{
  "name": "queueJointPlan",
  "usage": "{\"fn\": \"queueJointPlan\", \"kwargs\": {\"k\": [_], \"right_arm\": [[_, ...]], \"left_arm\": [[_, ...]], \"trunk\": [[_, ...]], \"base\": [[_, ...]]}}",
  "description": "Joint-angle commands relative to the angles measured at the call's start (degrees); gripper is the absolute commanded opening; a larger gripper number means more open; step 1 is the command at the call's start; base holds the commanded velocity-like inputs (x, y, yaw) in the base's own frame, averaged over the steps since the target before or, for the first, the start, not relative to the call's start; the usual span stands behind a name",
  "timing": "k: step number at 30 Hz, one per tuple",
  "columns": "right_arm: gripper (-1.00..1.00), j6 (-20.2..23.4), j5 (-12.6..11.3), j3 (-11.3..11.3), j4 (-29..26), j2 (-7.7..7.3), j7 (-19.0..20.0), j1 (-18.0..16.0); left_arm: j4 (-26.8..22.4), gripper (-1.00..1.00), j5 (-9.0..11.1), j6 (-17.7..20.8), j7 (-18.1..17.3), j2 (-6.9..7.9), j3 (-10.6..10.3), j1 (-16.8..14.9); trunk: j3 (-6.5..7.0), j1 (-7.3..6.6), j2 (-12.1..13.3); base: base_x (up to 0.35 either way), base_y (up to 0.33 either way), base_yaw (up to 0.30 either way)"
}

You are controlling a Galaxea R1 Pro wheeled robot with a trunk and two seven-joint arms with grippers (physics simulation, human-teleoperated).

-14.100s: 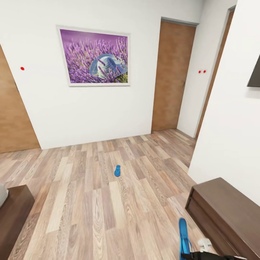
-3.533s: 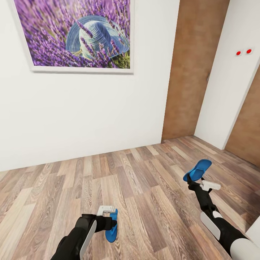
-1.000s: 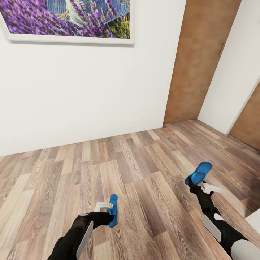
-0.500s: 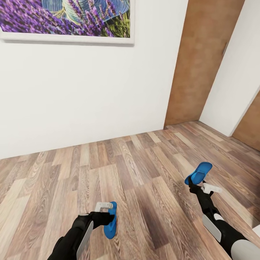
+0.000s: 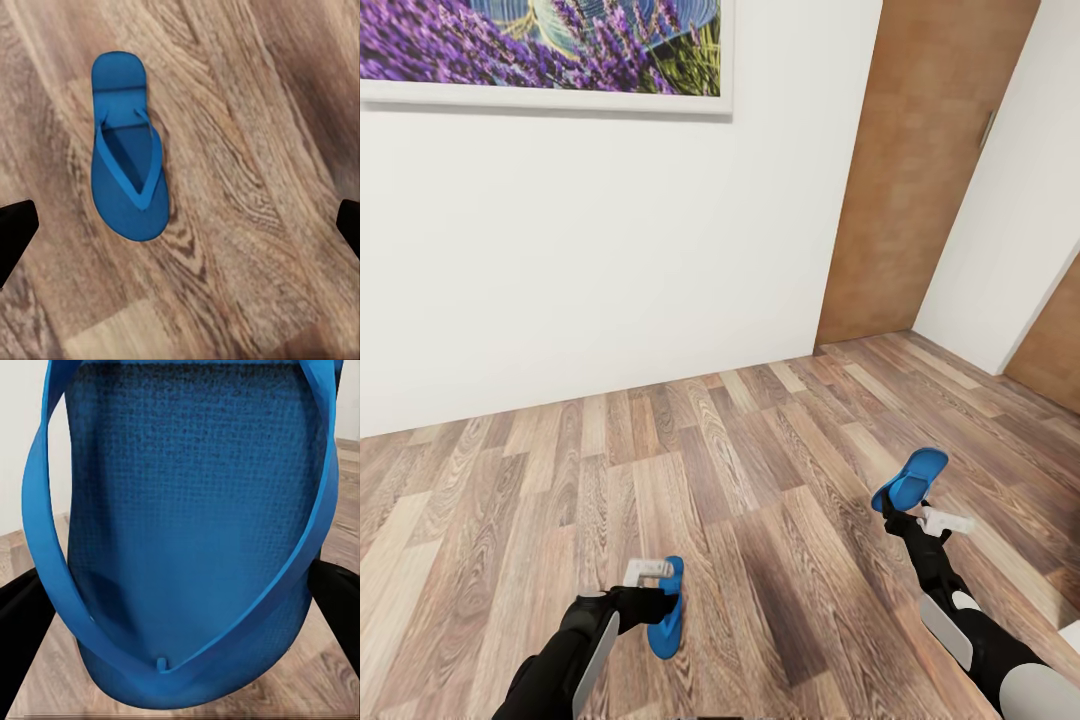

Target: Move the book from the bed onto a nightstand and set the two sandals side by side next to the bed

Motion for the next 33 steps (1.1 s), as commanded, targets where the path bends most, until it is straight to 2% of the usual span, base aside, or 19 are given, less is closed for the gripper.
{"fn": "queueJointPlan", "kwargs": {"k": [1,10,14,33], "right_arm": [[-1.0,-0.3,-0.6,0.3,0.0,-0.06,0.2,-0.1],[-1.0,-0.7,-0.8,0.1,-0.8,-0.25,0.2,-0.1],[-1.0,-0.7,-0.8,-0.2,-0.8,-0.21,0.2,-0.1],[-1.0,-0.7,-0.7,-0.2,-0.2,-0.06,0.3,-0.1]], "left_arm": [[-0.1,1.0,0.1,0.3,-0.1,-0.03,0.0,0.0],[-0.1,1.0,0.1,0.3,-0.1,-0.07,-0.1,0.0],[-0.1,1.0,0.1,0.3,-0.1,-0.07,-0.1,0.0],[-0.1,1.0,0.0,0.3,-0.1,-0.07,-0.1,0.0]], "trunk": [[-0.28,0.01,0.0],[-2.27,0.24,-0.2],[-2.27,0.24,-0.2],[-6.48,0.73,-0.4]], "base": [[0.0,0.0,0.0],[0.0,0.0,0.0],[0.0,0.0,0.0],[0.0,0.0,0.0]]}}
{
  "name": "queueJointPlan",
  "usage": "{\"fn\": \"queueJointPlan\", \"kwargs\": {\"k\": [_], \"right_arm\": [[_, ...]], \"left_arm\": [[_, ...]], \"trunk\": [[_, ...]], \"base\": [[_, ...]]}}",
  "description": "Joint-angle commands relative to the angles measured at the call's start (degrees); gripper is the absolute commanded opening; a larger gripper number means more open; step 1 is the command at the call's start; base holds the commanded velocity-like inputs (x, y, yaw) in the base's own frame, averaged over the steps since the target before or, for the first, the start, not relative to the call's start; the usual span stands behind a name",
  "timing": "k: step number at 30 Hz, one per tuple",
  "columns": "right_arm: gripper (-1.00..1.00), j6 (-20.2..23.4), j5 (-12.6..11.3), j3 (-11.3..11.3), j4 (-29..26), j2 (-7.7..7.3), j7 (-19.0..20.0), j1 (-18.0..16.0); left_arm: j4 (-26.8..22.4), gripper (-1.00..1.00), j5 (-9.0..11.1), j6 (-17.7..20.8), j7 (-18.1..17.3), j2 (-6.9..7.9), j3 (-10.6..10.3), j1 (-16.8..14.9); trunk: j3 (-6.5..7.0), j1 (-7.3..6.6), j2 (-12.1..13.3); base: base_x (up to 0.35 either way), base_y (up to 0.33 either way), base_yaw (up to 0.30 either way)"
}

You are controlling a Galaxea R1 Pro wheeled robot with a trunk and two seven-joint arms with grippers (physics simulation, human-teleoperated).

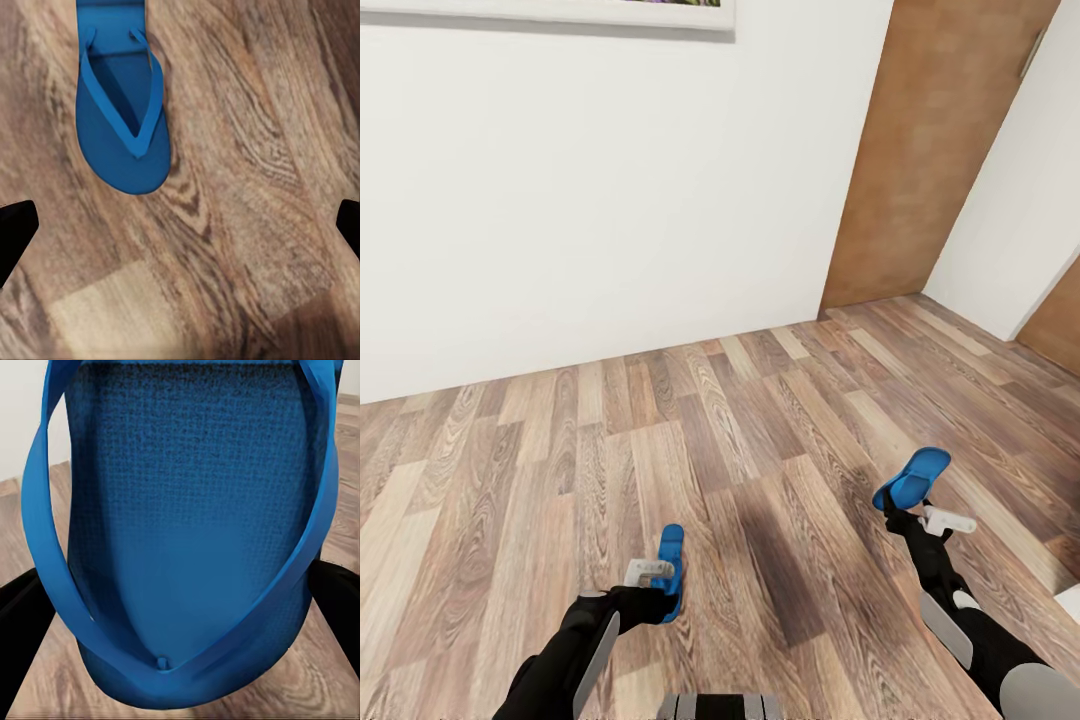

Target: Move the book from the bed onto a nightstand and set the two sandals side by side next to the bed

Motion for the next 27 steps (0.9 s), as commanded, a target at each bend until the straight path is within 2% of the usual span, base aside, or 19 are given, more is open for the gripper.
{"fn": "queueJointPlan", "kwargs": {"k": [1,23,27], "right_arm": [[-1.0,-0.3,-0.6,0.3,0.0,-0.06,0.2,-0.1],[-1.0,-0.3,-0.6,0.3,0.0,-0.06,0.2,-0.1],[-1.0,-0.3,-0.6,0.3,0.1,-0.06,0.2,-0.1]], "left_arm": [[-0.1,1.0,0.1,0.3,-0.1,-0.01,0.0,0.0],[-0.1,1.0,0.1,0.3,-0.1,-0.01,0.0,0.0],[-0.1,1.0,0.2,0.3,-0.1,-0.01,0.0,0.0]], "trunk": [[-0.27,0.01,0.0],[-5.15,0.58,-0.3],[-5.15,0.58,-0.3]], "base": [[0.0,0.0,0.0],[0.0,0.0,0.0],[0.0,0.0,0.0]]}}
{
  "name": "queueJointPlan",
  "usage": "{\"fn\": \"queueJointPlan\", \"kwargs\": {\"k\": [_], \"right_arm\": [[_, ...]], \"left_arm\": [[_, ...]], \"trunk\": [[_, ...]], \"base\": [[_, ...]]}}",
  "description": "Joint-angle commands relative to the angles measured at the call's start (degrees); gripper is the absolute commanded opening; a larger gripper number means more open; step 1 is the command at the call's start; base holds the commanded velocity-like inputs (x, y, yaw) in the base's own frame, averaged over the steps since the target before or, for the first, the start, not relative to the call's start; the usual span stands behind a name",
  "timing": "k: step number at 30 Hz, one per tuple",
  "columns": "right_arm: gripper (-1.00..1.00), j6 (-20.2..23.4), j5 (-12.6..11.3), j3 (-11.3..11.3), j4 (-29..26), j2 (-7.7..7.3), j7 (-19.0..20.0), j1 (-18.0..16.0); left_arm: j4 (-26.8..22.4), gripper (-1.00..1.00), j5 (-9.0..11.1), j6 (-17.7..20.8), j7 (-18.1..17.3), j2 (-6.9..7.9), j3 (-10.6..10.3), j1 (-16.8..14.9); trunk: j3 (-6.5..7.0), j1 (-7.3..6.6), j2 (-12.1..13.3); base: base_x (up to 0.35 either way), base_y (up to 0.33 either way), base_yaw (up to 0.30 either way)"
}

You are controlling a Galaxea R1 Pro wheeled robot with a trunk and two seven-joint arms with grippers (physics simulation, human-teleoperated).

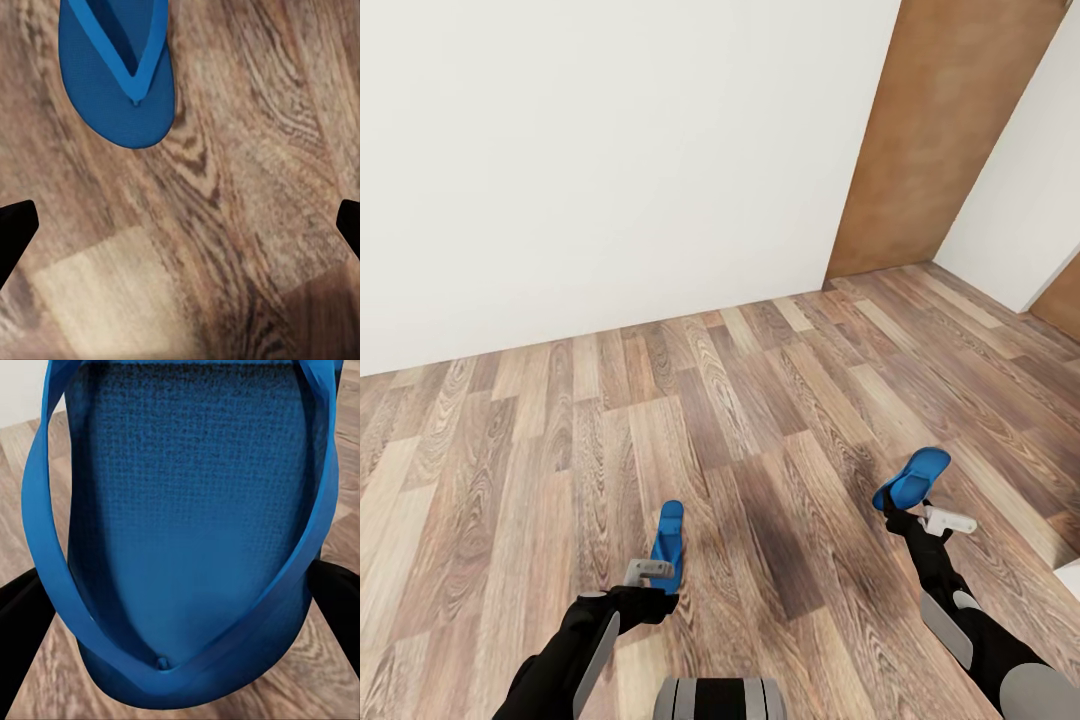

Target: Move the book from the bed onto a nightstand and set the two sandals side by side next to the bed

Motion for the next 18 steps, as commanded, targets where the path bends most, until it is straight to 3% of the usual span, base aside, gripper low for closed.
{"fn": "queueJointPlan", "kwargs": {"k": [1,6,11,18], "right_arm": [[-1.0,-0.3,-0.6,0.3,0.1,-0.06,0.2,0.0],[-1.0,-0.3,-0.6,0.3,0.1,-0.06,0.2,0.0],[-1.0,-0.3,-0.6,0.4,0.1,-0.06,0.2,0.0],[-1.0,-0.3,-0.6,0.4,0.1,-0.06,0.2,0.0]], "left_arm": [[-0.1,1.0,0.1,0.3,-0.1,-0.01,0.0,0.0],[-0.1,1.0,0.2,0.4,-0.1,-0.01,0.0,0.0],[-0.1,1.0,0.1,0.4,-0.1,-0.01,0.0,0.0],[-0.1,1.0,0.1,0.3,-0.1,-0.01,0.0,0.0]], "trunk": [[-0.04,-0.01,0.0],[-0.04,-0.01,0.0],[-0.04,-0.01,0.0],[-0.04,-0.01,0.0]], "base": [[0.0,0.0,0.0],[0.008,0.0,0.0],[0.197,0.0,0.0],[0.057,0.0,0.0]]}}
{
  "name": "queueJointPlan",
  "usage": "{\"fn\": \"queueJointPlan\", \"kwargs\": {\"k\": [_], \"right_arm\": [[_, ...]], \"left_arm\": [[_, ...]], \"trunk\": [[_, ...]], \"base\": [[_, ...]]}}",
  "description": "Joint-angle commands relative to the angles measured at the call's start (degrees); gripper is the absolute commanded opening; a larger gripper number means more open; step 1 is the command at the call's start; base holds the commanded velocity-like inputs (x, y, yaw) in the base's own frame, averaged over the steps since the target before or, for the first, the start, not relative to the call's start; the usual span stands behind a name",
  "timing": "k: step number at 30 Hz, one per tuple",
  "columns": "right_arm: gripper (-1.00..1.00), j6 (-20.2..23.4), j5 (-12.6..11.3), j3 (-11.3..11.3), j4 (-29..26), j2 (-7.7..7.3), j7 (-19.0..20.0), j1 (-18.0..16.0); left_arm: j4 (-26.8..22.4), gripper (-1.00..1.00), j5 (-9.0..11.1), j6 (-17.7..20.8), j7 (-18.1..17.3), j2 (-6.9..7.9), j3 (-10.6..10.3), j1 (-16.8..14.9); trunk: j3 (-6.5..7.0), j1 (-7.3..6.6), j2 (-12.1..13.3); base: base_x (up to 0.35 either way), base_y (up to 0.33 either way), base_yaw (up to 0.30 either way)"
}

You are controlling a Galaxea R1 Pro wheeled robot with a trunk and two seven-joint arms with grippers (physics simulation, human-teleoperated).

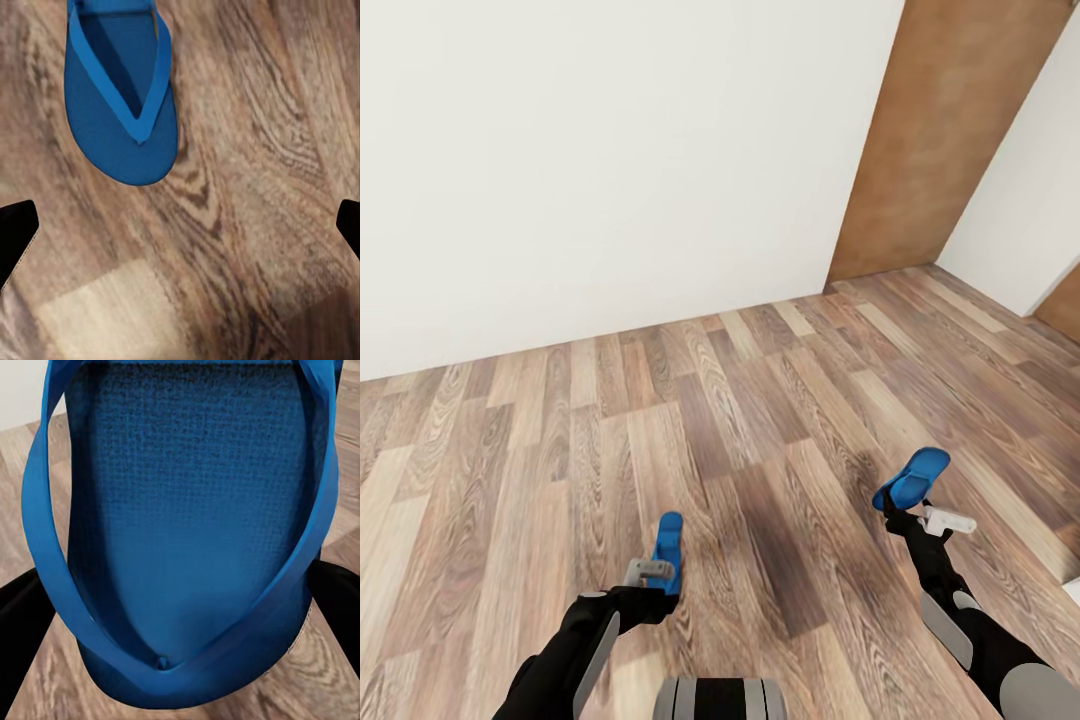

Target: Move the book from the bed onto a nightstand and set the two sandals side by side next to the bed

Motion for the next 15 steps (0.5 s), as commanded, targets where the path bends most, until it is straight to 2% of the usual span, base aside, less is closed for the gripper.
{"fn": "queueJointPlan", "kwargs": {"k": [1,11,15], "right_arm": [[-1.0,-0.3,-0.6,0.3,0.0,-0.06,0.2,0.0],[-1.0,-0.3,-0.6,0.3,0.0,-0.06,0.2,0.0],[-1.0,-0.3,-0.6,0.3,0.0,-0.06,0.2,0.0]], "left_arm": [[-0.1,1.0,0.1,0.3,-0.1,-0.01,0.0,0.0],[-0.1,1.0,0.1,0.3,-0.1,-0.01,0.1,0.0],[-0.1,1.0,0.1,0.3,-0.1,-0.01,0.0,0.0]], "trunk": [[-0.04,0.0,0.0],[-0.04,0.0,0.0],[-0.04,0.0,0.0]], "base": [[0.265,0.0,0.0],[0.301,0.0,0.0],[0.182,0.0,0.0]]}}
